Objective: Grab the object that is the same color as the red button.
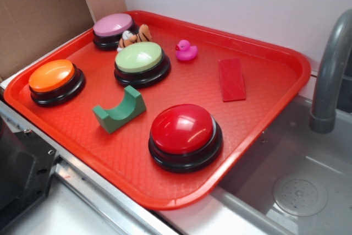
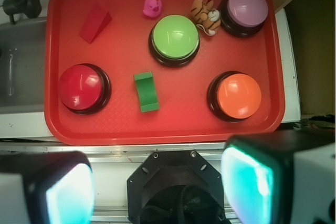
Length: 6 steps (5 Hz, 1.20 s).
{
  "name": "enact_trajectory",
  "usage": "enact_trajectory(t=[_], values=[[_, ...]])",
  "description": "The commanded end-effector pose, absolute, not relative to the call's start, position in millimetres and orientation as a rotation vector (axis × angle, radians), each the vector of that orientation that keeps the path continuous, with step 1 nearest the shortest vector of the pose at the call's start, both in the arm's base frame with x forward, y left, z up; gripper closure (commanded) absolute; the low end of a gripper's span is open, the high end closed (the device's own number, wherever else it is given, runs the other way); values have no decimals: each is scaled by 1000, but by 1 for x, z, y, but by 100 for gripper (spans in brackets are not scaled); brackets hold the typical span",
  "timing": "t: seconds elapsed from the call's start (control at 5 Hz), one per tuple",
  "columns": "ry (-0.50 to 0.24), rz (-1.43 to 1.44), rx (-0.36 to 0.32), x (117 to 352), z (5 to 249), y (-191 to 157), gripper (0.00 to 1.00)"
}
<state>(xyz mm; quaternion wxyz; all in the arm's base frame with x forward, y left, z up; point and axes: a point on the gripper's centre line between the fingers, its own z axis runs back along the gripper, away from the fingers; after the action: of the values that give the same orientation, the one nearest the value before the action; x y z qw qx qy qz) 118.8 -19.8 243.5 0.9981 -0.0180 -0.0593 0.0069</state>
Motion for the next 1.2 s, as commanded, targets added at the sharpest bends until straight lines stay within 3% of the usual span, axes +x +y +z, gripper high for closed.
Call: enact_trajectory(t=[0.0, 0.2, 0.4, 0.6, 0.8, 1.0], values=[[-119, 14, -36, 119, 244, -20, 0], [-280, 66, -126, 167, 237, -49, 0], [-338, 147, -161, 206, 228, -69, 0], [-369, 253, -149, 258, 207, -94, 0], [-375, 490, -47, 293, 172, -108, 0], [-343, 587, 12, 326, 142, -120, 0]])
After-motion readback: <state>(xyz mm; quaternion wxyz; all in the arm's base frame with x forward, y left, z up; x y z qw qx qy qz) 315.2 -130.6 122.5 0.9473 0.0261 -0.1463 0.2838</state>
